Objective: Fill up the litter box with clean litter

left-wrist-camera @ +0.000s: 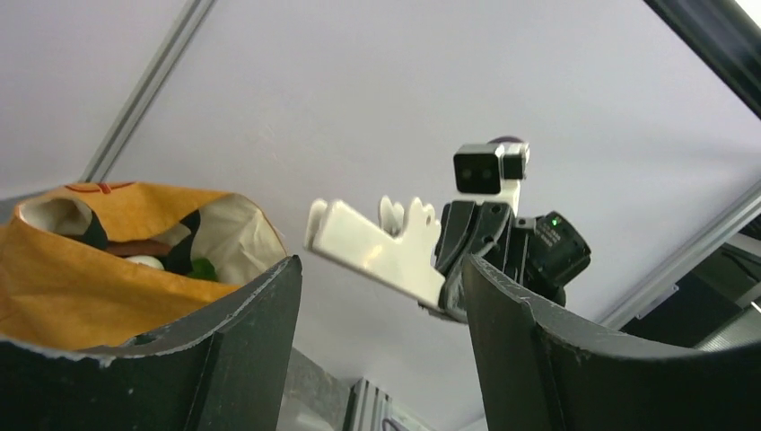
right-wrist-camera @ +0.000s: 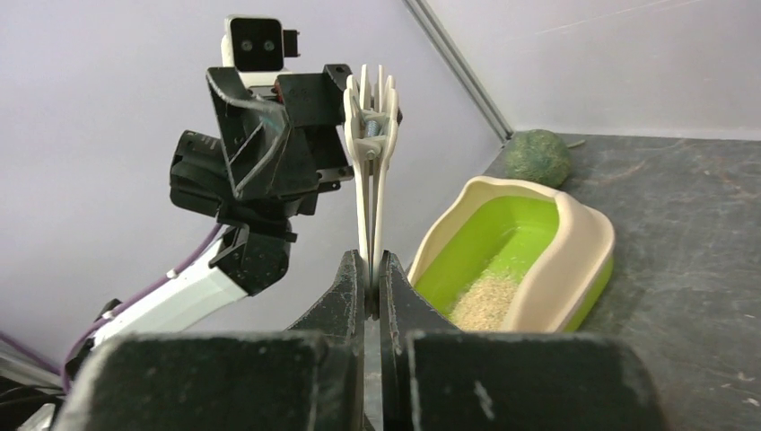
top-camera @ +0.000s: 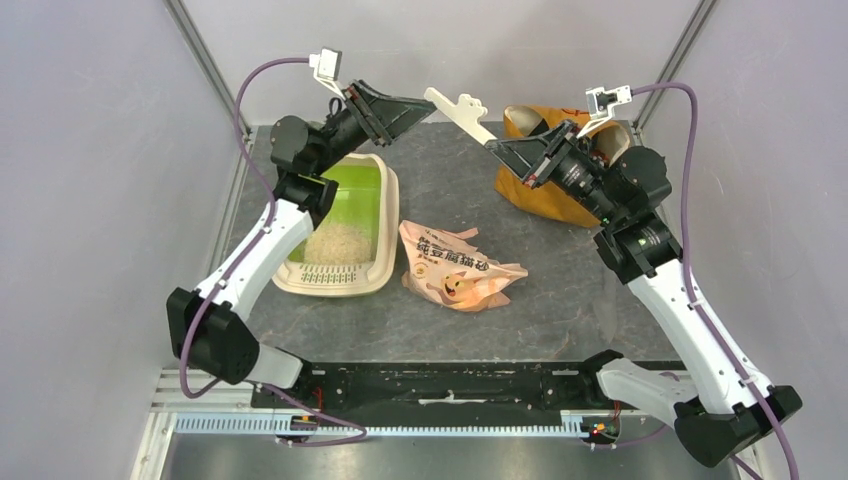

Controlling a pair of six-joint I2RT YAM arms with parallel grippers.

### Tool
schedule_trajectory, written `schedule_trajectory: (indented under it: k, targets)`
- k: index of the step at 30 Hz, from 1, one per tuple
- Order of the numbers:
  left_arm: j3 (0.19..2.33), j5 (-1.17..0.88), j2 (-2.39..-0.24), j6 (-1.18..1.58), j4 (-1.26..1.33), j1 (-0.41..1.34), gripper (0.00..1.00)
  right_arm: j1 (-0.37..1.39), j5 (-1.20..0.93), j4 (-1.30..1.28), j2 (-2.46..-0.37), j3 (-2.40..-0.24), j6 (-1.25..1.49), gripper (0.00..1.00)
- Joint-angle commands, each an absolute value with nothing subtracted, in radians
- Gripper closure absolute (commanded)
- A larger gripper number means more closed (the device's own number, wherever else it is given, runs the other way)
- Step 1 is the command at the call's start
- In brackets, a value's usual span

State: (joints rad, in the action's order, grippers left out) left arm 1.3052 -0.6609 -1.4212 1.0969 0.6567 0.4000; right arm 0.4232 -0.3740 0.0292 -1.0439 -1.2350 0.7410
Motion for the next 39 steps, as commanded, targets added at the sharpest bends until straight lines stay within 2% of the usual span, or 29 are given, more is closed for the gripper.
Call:
schedule_trajectory:
  k: [1, 6, 11, 16, 20, 21, 22, 23, 26, 27, 28, 30, 32, 35, 39]
  targets:
    - [1.392, -0.591, -1.463, 1.156, 0.678, 0.398, 0.28, 0.433, -0.396, 0.123, -1.033, -1.208, 0.819, 1.00]
    - [1.454, -0.552, -1.507, 1.180, 0.626, 0.405, 0.30, 0.442, -0.368, 0.142, -1.038, -1.193, 0.824, 1.00]
    - [1.462, -0.529, -1.520, 1.211, 0.605, 0.425, 0.51, 0.451, -0.342, 0.162, -1.051, -1.186, 0.823, 1.00]
    - [1.454, -0.523, -1.523, 1.224, 0.611, 0.442, 0.59, 0.452, -0.331, 0.189, -1.063, -1.183, 0.840, 1.00]
    - [1.464, -0.520, -1.528, 1.233, 0.610, 0.442, 0.60, 0.452, -0.324, 0.180, -1.061, -1.171, 0.842, 1.00]
    - [1.466, -0.521, -1.531, 1.236, 0.611, 0.442, 0.66, 0.451, -0.330, 0.180, -1.061, -1.169, 0.842, 1.00]
    - [1.469, -0.524, -1.533, 1.236, 0.616, 0.443, 0.83, 0.452, -0.338, 0.181, -1.062, -1.169, 0.842, 1.00]
    - [1.468, -0.528, -1.535, 1.235, 0.621, 0.444, 0.97, 0.453, -0.348, 0.176, -1.063, -1.170, 0.842, 0.94]
    - [1.455, -0.571, -1.533, 1.226, 0.657, 0.442, 0.98, 0.452, -0.409, 0.122, -1.054, -1.194, 0.788, 0.42]
    - [1.441, -0.592, -1.529, 1.219, 0.675, 0.440, 0.98, 0.451, -0.443, 0.075, -1.051, -1.213, 0.740, 0.27]
    - [1.424, -0.627, -1.522, 1.211, 0.706, 0.440, 0.98, 0.451, -0.489, 0.016, -1.049, -1.245, 0.663, 0.18]
    - [1.385, -0.708, -1.507, 1.197, 0.760, 0.442, 0.98, 0.445, -0.547, -0.162, -1.035, -1.304, 0.518, 0.10]
    - [1.339, -0.823, -1.493, 1.197, 0.841, 0.443, 0.98, 0.432, -0.622, -0.345, -1.015, -1.352, 0.367, 0.08]
    - [1.277, -0.993, -1.493, 1.237, 0.983, 0.455, 0.98, 0.410, -0.766, -0.542, -1.003, -1.429, 0.205, 0.12]
    - [1.210, -1.073, -1.493, 1.321, 1.161, 0.475, 0.98, 0.401, -0.959, -0.646, -1.048, -1.500, 0.211, 0.13]
